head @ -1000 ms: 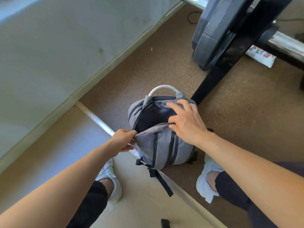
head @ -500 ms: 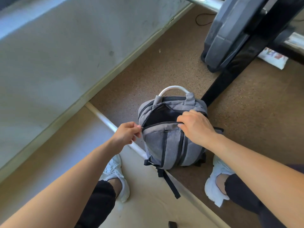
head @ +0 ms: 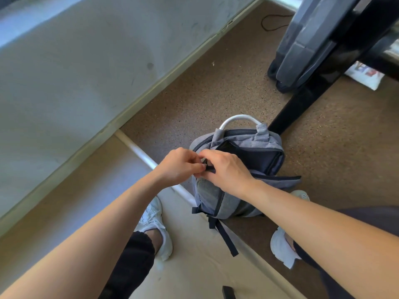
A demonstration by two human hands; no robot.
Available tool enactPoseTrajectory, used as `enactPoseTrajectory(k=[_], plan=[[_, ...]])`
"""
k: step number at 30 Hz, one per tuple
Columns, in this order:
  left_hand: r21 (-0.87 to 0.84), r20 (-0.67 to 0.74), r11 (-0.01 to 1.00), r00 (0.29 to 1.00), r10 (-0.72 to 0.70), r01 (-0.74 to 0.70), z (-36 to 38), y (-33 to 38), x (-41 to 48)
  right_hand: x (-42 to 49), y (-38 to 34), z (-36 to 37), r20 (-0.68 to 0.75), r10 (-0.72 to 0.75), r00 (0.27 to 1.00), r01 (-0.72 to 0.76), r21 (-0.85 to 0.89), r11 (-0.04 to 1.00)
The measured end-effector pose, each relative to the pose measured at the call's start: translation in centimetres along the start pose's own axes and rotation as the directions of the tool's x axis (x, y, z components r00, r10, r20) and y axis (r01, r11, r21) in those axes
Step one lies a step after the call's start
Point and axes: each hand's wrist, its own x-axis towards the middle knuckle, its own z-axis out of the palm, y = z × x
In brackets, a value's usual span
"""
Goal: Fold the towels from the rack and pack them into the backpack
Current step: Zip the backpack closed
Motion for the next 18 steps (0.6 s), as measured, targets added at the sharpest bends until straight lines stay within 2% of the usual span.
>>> enactPoseTrajectory(k=[4, 6, 9, 13, 18], plan=[[0.108, -0.112, 0.992, 0.990, 0.082, -0.069, -0.4, -0.1, -0.5, 0.9, -0.4, 1.0, -0.010, 0.024, 1.000, -0.024, 0.003, 1.000], [0.135, -0.091, 0.988, 0.992, 0.090, -0.077, -1.0, -0.3, -0.8, 1.3, -0.4, 1.1, -0.016, 0.060, 0.998, -0.060, 0.049, 0.997], [0.284, -0.094, 0.956, 0.990, 0.108, -0.077, -1.1, -1.0, -1.1, 1.4, -0.2, 1.2, -0.041, 0.113, 0.993, -0.107, 0.133, 0.985], [0.454, -0.040, 0.889, 0.995, 0.097, -0.068, 1.2, -2.3, -0.8, 1.5, 0.2, 0.7, 0.012, 0.136, 0.991, -0.136, 0.171, 0.976], [0.545, -0.015, 0.835, 0.995, 0.103, -0.078, 3.7, -3.0, 0.2, 1.2, 0.7, -0.7, 0.061, 0.054, 0.997, -0.058, 0.052, 0.997]])
